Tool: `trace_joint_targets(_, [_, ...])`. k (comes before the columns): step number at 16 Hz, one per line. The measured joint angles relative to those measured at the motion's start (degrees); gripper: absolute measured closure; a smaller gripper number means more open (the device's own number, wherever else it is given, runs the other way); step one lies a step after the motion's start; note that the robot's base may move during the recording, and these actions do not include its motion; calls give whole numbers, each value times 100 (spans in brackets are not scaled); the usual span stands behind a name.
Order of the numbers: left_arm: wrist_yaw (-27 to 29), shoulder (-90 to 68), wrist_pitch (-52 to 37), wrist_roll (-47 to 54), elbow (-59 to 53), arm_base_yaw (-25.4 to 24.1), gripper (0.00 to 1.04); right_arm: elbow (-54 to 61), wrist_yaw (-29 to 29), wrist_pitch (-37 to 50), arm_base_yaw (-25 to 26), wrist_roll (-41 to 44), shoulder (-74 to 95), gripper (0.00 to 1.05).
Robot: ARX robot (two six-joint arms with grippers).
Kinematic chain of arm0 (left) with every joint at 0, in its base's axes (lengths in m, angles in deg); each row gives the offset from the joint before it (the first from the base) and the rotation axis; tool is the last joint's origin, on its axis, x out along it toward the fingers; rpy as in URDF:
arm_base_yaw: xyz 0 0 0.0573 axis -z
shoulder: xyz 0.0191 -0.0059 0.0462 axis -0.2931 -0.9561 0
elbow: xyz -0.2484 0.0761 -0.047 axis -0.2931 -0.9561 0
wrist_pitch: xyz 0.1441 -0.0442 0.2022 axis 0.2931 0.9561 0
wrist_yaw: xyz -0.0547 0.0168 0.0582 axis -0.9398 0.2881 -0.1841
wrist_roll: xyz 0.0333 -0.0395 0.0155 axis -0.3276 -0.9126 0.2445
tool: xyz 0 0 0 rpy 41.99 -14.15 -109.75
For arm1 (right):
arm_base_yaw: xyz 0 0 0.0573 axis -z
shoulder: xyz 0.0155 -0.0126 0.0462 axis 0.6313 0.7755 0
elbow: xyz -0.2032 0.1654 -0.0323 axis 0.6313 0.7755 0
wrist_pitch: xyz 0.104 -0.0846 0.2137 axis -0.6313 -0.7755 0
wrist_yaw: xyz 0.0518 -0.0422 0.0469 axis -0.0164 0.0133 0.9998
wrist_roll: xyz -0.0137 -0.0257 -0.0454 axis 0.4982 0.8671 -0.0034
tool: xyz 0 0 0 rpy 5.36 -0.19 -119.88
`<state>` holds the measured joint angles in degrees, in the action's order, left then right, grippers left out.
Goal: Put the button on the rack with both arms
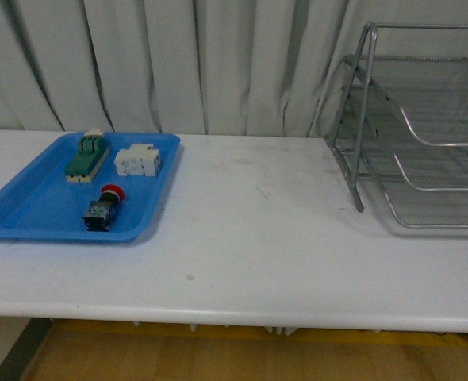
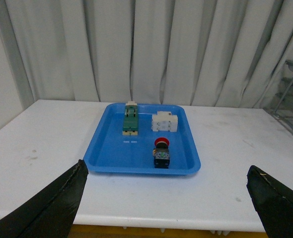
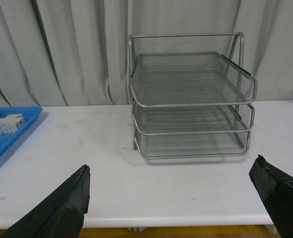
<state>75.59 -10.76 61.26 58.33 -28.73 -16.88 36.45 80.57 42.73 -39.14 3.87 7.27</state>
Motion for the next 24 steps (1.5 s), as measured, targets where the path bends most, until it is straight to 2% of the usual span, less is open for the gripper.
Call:
trace_joint_targets(11, [0,0,0,0,0,0,7,0,-2,0,0,0,0,6])
trace_joint_targets(12, [0,0,0,0,0,0,7,-7,166,-28,50,-96,24,6])
trace_joint_targets(13, [-2,0,0,0,0,0,7,-66,1421,358,699,-774,656,6])
trace_joint_targets(14, [4,0,0,0,0,0,7,-260,2249,1119,1322,-1537,1650,6])
trace_joint_targets(15, [2,0,2,0,0,0,7,-588,2959,2131,1716,-2293,2721,6])
trace_joint_targets(17, [2,0,2,0,0,0,7,-837,3110,2647,1862,-2522,3296,6])
trace_joint_targets(18, [2,0,0,0,0,0,7,-1113,3130,3171,2013,-2695,3882,6])
trace_joint_targets(19, [2,0,0,0,0,0,7,-1657,3110,3960,2229,-2935,4889,6])
trace_joint_targets(21, [2,0,0,0,0,0,7,-2911,2830,4883,2472,-3475,6918,6])
trace_joint_targets(23, [2,0,0,0,0,0,7,-4463,2391,4815,2754,-4168,8929,6])
trace_joint_targets(24, [2,0,0,0,0,0,7,-4811,2393,4774,2791,-4376,9409,6])
